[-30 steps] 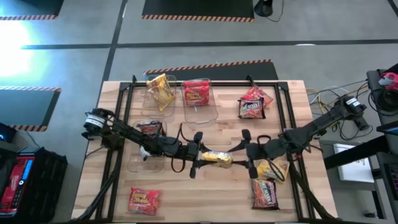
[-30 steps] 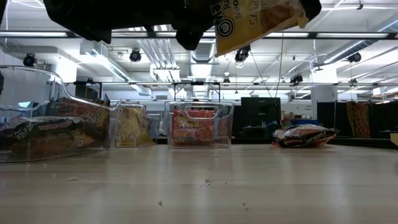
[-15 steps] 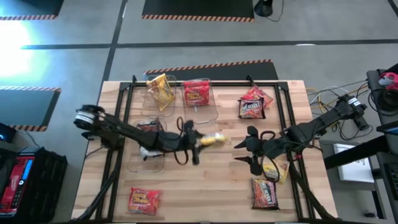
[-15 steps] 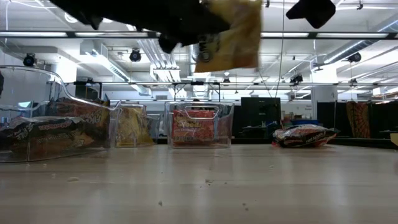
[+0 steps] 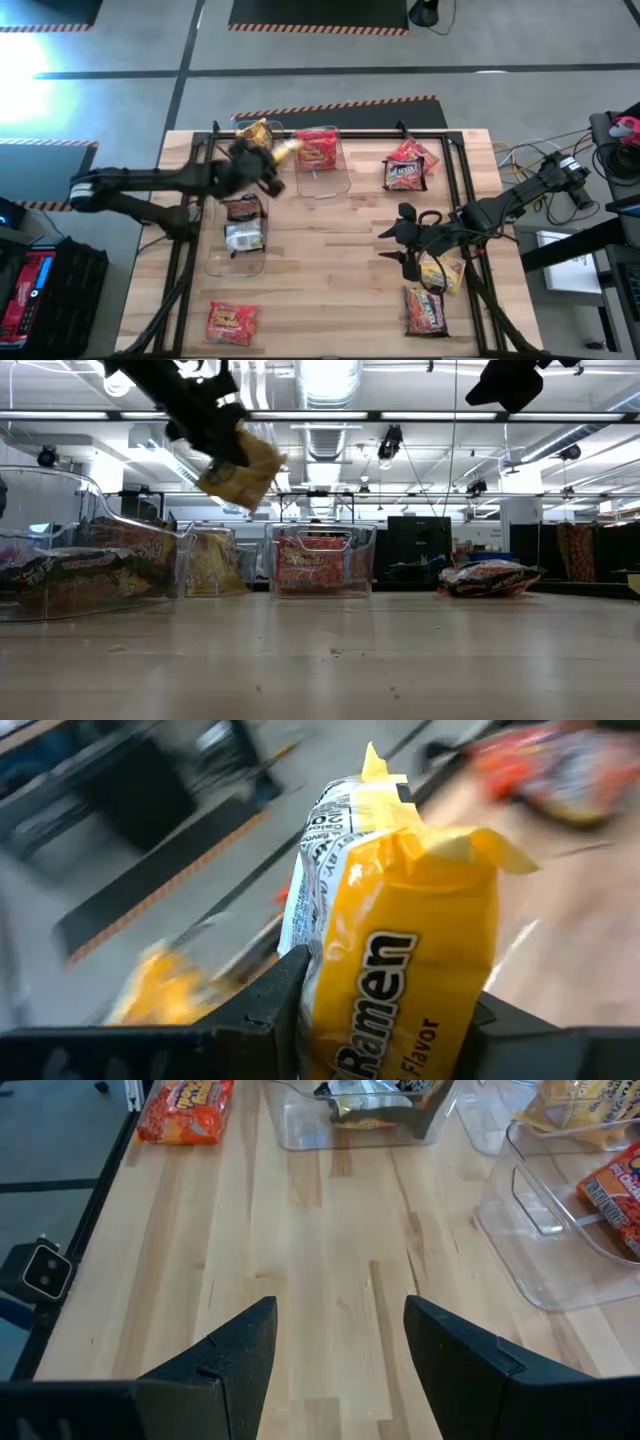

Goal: Sort Maruchan noodles
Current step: Put the yellow noodle pack into the top left transparent bin

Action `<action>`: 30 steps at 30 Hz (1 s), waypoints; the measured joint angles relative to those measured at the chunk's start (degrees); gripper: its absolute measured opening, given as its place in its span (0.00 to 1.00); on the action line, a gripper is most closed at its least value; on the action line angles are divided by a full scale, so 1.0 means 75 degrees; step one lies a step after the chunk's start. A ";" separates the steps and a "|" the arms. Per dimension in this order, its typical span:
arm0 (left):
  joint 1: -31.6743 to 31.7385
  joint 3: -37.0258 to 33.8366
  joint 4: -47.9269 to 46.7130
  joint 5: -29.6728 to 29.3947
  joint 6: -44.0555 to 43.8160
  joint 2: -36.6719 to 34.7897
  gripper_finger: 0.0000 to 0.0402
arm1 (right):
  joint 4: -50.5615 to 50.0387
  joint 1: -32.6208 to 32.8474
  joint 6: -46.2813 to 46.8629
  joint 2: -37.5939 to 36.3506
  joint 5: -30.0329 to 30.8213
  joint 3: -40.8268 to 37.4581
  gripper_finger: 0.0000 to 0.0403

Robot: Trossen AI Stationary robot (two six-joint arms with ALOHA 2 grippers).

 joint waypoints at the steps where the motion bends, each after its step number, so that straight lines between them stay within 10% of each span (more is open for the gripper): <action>1: 0.0290 0.0000 -0.0306 0.0098 -0.0043 -0.0127 0.30 | -0.0003 0.0000 0.0003 0.0000 0.0000 -0.0003 0.52; 6: 0.1644 -0.0018 -0.1193 0.1575 -0.0166 -0.0235 0.30 | -0.0009 0.0000 -0.0011 0.0000 0.0000 -0.0006 0.52; 13: 0.2576 -0.0061 -0.2193 0.1675 0.0028 0.0354 0.30 | 0.0011 0.0000 -0.0005 0.0000 0.0000 -0.0009 0.52; 30: 0.2832 0.0142 -0.2494 0.2853 0.1819 0.2092 0.30 | 0.0016 0.0000 -0.0005 0.0000 -0.0003 -0.0009 0.52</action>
